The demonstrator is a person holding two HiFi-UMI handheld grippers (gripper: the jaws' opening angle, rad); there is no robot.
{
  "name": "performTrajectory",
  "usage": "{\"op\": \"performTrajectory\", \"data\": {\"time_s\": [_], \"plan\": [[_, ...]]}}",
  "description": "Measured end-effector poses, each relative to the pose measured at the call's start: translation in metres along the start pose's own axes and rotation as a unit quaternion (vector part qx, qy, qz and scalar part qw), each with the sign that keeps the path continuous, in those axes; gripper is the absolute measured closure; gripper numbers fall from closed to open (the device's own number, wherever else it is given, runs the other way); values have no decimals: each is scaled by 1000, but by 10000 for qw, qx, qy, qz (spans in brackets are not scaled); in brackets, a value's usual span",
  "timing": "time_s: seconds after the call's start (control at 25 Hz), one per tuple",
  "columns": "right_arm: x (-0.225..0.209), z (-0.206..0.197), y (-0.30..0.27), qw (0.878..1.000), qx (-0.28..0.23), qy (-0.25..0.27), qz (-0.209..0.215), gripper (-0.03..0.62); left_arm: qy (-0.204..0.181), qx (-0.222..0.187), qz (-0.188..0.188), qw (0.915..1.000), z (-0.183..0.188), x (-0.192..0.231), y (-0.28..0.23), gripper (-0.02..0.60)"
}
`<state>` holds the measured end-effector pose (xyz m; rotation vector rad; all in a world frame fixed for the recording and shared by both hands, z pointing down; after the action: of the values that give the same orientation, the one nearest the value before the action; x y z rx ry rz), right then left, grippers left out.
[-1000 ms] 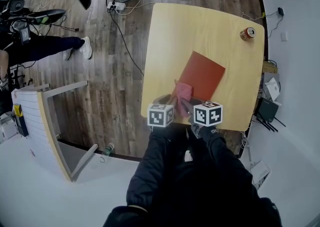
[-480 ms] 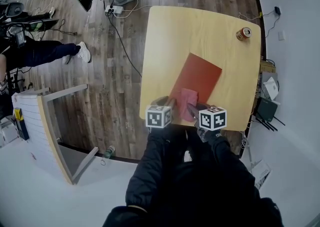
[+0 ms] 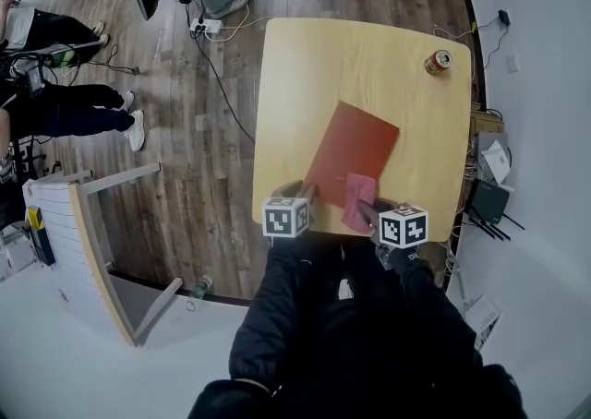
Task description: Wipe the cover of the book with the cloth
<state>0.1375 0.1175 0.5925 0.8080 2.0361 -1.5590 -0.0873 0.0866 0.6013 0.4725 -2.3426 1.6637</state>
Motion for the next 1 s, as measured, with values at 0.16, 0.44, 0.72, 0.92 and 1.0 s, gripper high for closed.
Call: {"op": "performTrajectory", "data": {"time_s": [0.16,0.44,0.72,0.92,1.0], "plan": [[-5,-2,15,10000,-58,16,-30,516,7,-9,159,9999,-2,-2,2,449],[13,23,50,9983,-468,264,247,516,-107,-329,460,9983,0,-15,21,417],[65,64,85,9869,-938,1253,384,516,75,-1323,649,9890,19,-41,85,419],[127,98,111,9656,-1426,2135,413,516,62,-2032,595,9773,40,-60,139,480],[150,111,124,9540,-1641,2474,418,516,-15,-2320,580,9710,52,-69,157,514]]}}
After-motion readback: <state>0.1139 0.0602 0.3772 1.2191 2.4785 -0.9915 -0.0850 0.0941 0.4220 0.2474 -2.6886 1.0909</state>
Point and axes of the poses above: the fingertips, and each gripper's own axes: y backward along the fingers, x to its left, z out of its top, the point moved 8 cm from there along y, backward along the fingers, and after that the axes turned 3 degrees about z, right-handed, at the moved point
